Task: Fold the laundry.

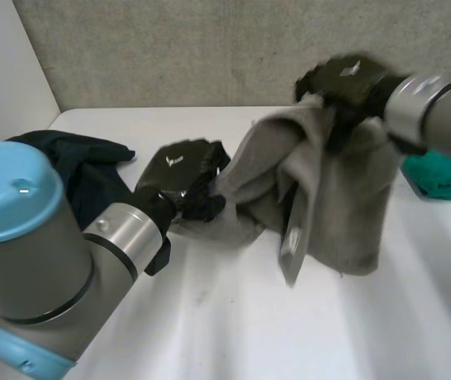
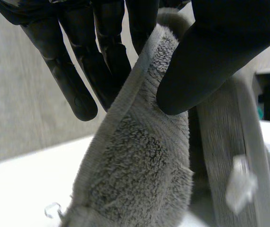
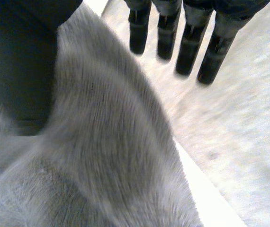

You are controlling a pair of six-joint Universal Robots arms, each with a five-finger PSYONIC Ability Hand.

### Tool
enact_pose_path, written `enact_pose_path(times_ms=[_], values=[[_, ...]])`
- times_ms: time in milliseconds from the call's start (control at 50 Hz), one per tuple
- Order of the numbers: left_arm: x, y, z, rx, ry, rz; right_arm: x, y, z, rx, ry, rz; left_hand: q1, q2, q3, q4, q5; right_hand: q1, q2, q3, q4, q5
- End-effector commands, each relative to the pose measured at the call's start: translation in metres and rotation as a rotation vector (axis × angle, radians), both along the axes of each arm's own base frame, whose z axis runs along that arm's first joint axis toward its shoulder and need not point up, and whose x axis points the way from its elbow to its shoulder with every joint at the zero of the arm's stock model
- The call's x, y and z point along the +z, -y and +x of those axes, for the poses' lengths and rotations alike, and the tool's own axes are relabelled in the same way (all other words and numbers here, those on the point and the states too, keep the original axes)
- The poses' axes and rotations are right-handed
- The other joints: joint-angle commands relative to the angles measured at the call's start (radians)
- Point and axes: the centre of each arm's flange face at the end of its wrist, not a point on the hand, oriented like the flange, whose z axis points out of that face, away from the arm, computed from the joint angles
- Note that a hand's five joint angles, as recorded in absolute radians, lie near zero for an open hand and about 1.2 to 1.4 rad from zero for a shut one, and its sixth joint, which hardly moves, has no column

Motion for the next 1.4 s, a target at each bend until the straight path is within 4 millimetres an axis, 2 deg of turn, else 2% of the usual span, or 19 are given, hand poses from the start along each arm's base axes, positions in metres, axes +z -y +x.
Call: enact_pose_path(times_ms=[20,140,240,300,400,500,680,840,920,1000,1020,1120,1140,1160,1220,1260,1320,1360,1400], values=[[-0.037,0.035,0.012,0.087,0.064,0.087,-0.050,-0.002,0.027,0.022,-0.109,0.058,0.235,0.199,0.204,0.198,0.242,-0.219,-0.371,-0.378,-0.388,-0.382],[-0.038,0.047,0.019,0.118,0.071,0.082,-0.049,0.003,0.015,-0.178,0.059,0.141,0.235,0.199,0.204,0.198,0.242,-0.219,-0.371,-0.378,-0.388,-0.382],[-0.038,0.050,0.024,0.127,0.108,0.057,-0.039,-0.019,-0.020,-0.338,0.250,0.265,0.235,0.199,0.204,0.198,0.242,-0.219,-0.371,-0.378,-0.388,-0.382],[-0.039,0.049,0.024,0.121,0.141,0.039,-0.048,-0.033,-0.039,-0.397,0.339,0.333,0.235,0.199,0.204,0.198,0.242,-0.219,-0.371,-0.378,-0.388,-0.382],[-0.041,0.048,0.025,0.116,0.167,0.027,-0.066,-0.060,-0.057,-0.434,0.393,0.405,0.235,0.199,0.204,0.198,0.242,-0.200,-0.352,-0.359,-0.369,-0.363],[-0.039,0.049,0.026,0.119,0.166,0.023,-0.077,-0.072,-0.074,-0.472,0.403,0.405,0.235,0.199,0.204,0.198,0.242,-0.162,-0.314,-0.321,-0.331,-0.324],[-0.033,0.049,0.026,0.117,0.155,0.007,-0.094,-0.083,-0.076,-0.427,0.341,0.369,0.235,0.199,0.204,0.198,0.242,-0.074,-0.226,-0.233,-0.243,-0.236],[-0.032,0.050,0.026,0.120,0.151,-0.001,-0.120,-0.066,-0.068,-0.420,0.332,0.368,0.235,0.199,0.204,0.198,0.242,0.079,-0.073,-0.080,-0.091,-0.084],[-0.029,0.051,0.026,0.122,0.147,-0.009,-0.127,-0.057,-0.061,-0.409,0.336,0.365,0.235,0.199,0.204,0.198,0.242,0.254,0.103,0.096,0.085,0.092],[-0.022,0.054,0.025,0.128,0.135,-0.030,-0.130,-0.047,-0.054,-0.404,0.336,0.315,0.235,0.199,0.204,0.198,0.242,0.861,0.709,0.702,0.692,0.699],[-0.019,0.055,0.026,0.132,0.130,-0.038,-0.126,-0.040,-0.054,-0.414,0.343,0.270,0.235,0.199,0.204,0.198,0.242,1.001,0.849,0.842,0.832,0.839],[-0.001,0.065,0.034,0.171,0.101,-0.084,-0.103,-0.026,-0.060,-0.437,0.300,0.127,0.235,0.199,0.204,0.198,0.242,1.003,0.851,0.844,0.833,0.840],[0.010,0.068,0.039,0.188,0.085,-0.109,-0.096,-0.026,-0.061,-0.432,0.293,0.097,0.235,0.199,0.204,0.198,0.242,1.003,0.851,0.844,0.833,0.840],[0.015,0.069,0.042,0.198,0.078,-0.122,-0.077,-0.027,-0.065,-0.424,0.281,0.023,0.235,0.199,0.204,0.198,0.242,1.003,0.851,0.844,0.833,0.840],[0.035,0.074,0.054,0.235,0.052,-0.170,-0.048,-0.020,-0.081,-0.450,0.260,-0.100,0.235,0.199,0.204,0.198,0.242,1.003,0.851,0.844,0.833,0.840],[0.044,0.074,0.058,0.249,0.040,-0.192,-0.026,-0.007,-0.104,-0.505,0.236,-0.192,0.235,0.199,0.204,0.198,0.242,1.003,0.851,0.844,0.833,0.840],[0.061,0.072,0.066,0.267,0.016,-0.234,-0.009,0.006,-0.126,-0.532,0.203,-0.238,0.235,0.199,0.204,0.198,0.242,1.003,0.851,0.844,0.833,0.840],[0.066,0.070,0.070,0.276,0.010,-0.246,0.001,0.010,-0.131,-0.517,0.202,-0.234,0.235,0.199,0.204,0.198,0.242,1.003,0.851,0.844,0.833,0.840],[0.063,0.069,0.071,0.274,0.016,-0.236,0.005,0.013,-0.133,-0.511,0.197,-0.219,0.235,0.199,0.204,0.198,0.242,1.003,0.851,0.844,0.833,0.840]])
